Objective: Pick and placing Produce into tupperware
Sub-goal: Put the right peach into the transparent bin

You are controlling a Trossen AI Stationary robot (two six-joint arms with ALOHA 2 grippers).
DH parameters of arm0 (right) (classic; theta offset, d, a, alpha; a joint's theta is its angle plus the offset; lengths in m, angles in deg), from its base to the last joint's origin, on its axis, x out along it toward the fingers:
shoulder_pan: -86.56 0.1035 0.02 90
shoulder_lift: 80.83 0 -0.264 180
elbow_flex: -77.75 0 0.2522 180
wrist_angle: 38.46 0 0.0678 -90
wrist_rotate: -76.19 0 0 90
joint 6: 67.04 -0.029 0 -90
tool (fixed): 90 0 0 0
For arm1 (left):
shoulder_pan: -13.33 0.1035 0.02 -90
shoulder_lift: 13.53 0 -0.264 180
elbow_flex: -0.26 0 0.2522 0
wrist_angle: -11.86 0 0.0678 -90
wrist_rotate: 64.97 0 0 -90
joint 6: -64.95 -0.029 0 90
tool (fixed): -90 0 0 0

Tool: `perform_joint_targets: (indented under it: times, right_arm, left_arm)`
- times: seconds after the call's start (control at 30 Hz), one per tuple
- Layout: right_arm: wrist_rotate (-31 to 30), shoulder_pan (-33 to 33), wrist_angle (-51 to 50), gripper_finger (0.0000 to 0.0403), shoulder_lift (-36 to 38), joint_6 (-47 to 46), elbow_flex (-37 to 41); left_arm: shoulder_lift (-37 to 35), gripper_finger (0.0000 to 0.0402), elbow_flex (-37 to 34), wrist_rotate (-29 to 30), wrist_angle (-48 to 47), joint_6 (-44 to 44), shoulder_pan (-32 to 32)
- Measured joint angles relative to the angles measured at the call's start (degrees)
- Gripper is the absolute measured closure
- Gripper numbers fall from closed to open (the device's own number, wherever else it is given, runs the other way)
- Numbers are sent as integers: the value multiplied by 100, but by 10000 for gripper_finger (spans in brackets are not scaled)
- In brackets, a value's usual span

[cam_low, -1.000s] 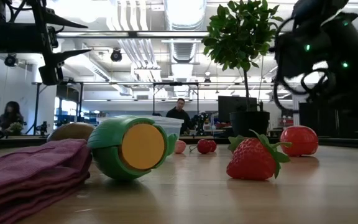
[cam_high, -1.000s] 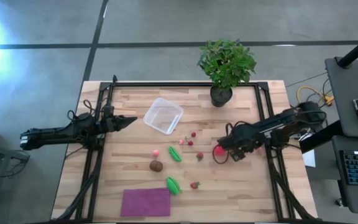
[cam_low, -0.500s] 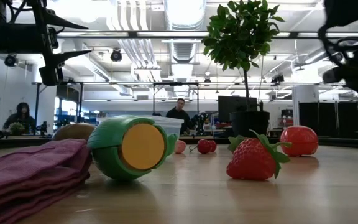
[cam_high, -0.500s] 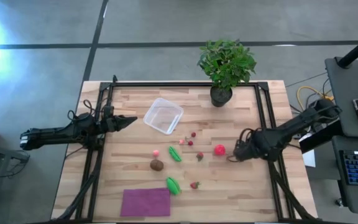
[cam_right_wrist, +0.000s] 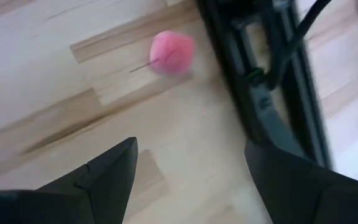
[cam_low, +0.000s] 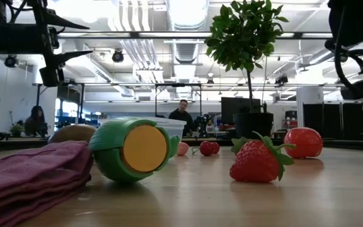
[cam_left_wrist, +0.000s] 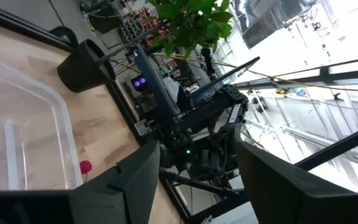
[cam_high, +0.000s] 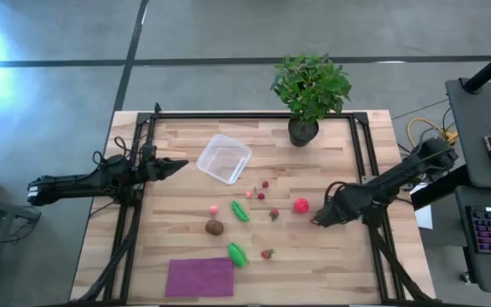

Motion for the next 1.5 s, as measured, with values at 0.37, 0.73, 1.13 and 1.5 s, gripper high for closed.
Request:
perform_joint_targets:
  times: [0.37, 0.73, 1.13, 1.5]
  right_arm:
    - [417, -241, -46, 115, 623, 2003, -101]
    - [-256, -650, -256, 165, 530, 656, 66]
    - [-361, -1043, 30, 184, 6, 152, 190]
    - [645, -1038, 971, 184, 354, 4013, -275]
  left_arm:
    - [2, 201, 0, -3, -4, 15, 0]
    - [8, 201, 0, -2, 2, 8, -1]
    - [-24, 201, 0, -5, 15, 17, 0]
    - [-13, 201, 2, 61, 2, 9, -2]
